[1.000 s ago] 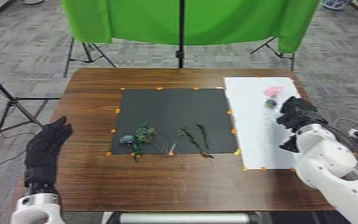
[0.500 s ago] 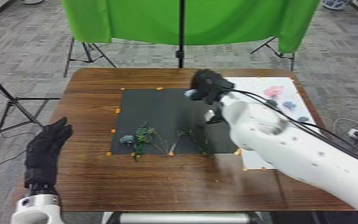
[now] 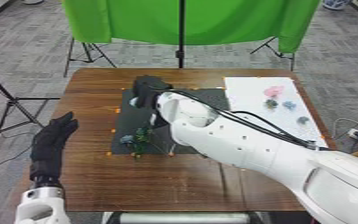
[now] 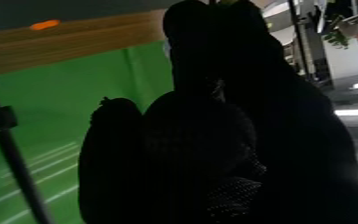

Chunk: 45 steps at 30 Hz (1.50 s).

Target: Arrange flowers

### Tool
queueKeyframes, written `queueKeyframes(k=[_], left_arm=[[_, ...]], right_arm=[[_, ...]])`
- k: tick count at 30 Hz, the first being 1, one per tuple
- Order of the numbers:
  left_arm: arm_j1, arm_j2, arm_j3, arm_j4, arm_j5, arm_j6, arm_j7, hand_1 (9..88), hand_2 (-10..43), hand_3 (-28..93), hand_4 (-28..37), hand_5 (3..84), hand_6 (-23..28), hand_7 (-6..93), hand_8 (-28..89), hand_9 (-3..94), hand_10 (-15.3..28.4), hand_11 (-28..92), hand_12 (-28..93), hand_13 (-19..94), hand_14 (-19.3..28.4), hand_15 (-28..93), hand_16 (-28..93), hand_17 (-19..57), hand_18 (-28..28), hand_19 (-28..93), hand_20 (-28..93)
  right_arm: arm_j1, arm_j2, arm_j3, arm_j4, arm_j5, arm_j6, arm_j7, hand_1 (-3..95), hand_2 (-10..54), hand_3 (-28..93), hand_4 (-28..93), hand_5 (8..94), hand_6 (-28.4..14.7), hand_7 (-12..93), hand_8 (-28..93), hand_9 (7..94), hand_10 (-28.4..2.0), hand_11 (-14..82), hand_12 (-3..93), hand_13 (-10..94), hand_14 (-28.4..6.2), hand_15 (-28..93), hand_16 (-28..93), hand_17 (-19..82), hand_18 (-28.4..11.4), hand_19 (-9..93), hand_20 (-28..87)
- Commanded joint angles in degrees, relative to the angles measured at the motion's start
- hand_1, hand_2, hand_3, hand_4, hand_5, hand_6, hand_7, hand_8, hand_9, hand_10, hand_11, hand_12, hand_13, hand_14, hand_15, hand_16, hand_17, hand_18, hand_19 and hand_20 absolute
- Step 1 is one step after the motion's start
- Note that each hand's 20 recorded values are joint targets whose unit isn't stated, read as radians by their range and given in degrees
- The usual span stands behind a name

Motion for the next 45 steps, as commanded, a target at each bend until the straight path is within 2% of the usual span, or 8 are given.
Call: queueKeyframes(k=[1,9,22,25,28,34,39,45], left_arm=[[-0.2,0.17,0.18,0.57,-0.19,-0.92,-0.12,21.5,13.5,64,-28.3,47.6,4.6,12.9,-8,44.1,12.7,19,11,33,14.7,19,0,6.7,12.0,9,20],[-0.6,-0.10,0.50,0.91,-0.03,-1.20,0.13,21.5,13.3,63,-28.3,47.6,4.5,12.9,-8,44.4,12.6,20,11,33,14.5,20,-1,6.7,12.0,9,20],[0.2,-0.57,-0.01,0.66,-0.18,-1.05,0.28,20.8,13.2,64,-28.3,47.5,5.3,11.0,-7,43.9,13.4,19,11,33,15.4,21,-1,6.4,12.1,9,20],[0.3,-0.69,-0.05,0.59,-0.26,-0.93,0.28,20.8,13.1,64,-28.3,47.6,5.5,10.5,-7,43.9,13.4,18,11,33,15.5,21,-1,6.3,12.1,9,20],[0.5,-0.64,-0.09,0.53,-0.24,-1.07,0.14,20.8,13.1,64,-28.3,47.6,5.6,10.1,-7,43.7,13.7,18,11,33,15.7,21,-1,6.2,12.1,9,20],[0.5,-0.75,-0.02,0.47,-0.08,-1.10,0.08,20.7,13.0,64,-28.3,47.6,5.7,9.5,-6,43.7,13.9,17,12,32,15.8,21,-1,6.0,12.2,9,20],[1.4,-1.39,-0.28,0.14,-0.05,-0.94,0.19,20.6,12.9,64,-28.3,47.5,5.7,9.6,-6,43.7,13.9,17,12,32,15.8,21,-1,6.0,12.1,9,20],[1.4,-1.47,-0.65,0.19,-0.06,-0.83,-0.62,20.6,12.9,64,-28.3,47.3,5.7,9.1,-6,43.6,13.8,17,12,32,16.1,20,-1,5.8,12.2,10,20]], right_arm=[[0.0,-0.1,-1.4,1.0,-2.3,-1.9,0.1,64.6,-9.5,50,-14,80.5,-1.3,18,14,93.4,-8.7,13.6,39.8,94,-0.5,59,30,70,-8.9,93,57],[-0.5,0.1,-1.6,0.8,-3.2,-3.8,0.1,62.8,-9.5,49,-14,77.7,-1.9,16,12,92.1,-9.0,11.0,41.3,94,-0.5,58,31,69,-9.0,93,57],[-1.6,2.3,-1.0,-1.0,-3.7,-8.8,0.5,60.8,-9.5,47,-14,71.5,-1.8,16,8,87.6,-9.2,11.2,41.4,94,-1.0,56,35,68,-9.2,93,57],[-1.4,2.9,-0.4,-1.5,-3.1,-9.4,0.6,59.2,-9.5,48,-14,69.7,-1.5,16,5,86.3,-9.4,12.7,40.5,94,-0.9,55,36,68,-9.2,93,57],[-1.2,3.4,0.1,-2.5,-2.6,-9.4,0.6,55.1,-9.5,53,-16,67.8,-1.5,16,-8,84.4,-10.1,16.8,37.1,93,-1.0,55,36,68,-9.2,93,57],[-1.2,4.3,1.8,-4.3,-1.9,-9.6,0.6,46.7,-9.5,62,-21,64.6,-2.0,15,-8,81.8,-11.8,25.7,27.2,93,-1.2,55,36,68,-9.3,93,56],[-2.3,8.6,6.7,-11.5,-0.9,-10.2,0.7,43.9,-9.5,62,-21,63.1,-2.3,14,-8,81.5,-12.4,26.7,24.1,93,-1.3,55,36,67,-9.7,93,56],[-10.1,25.1,19.9,-27.4,-4.6,-6.8,4.1,40.3,-9.5,62,-20,62.6,-1.8,14,-8,79.6,-12.8,24.6,23.9,91,-2.9,53,36,64,-11.2,93,54]])
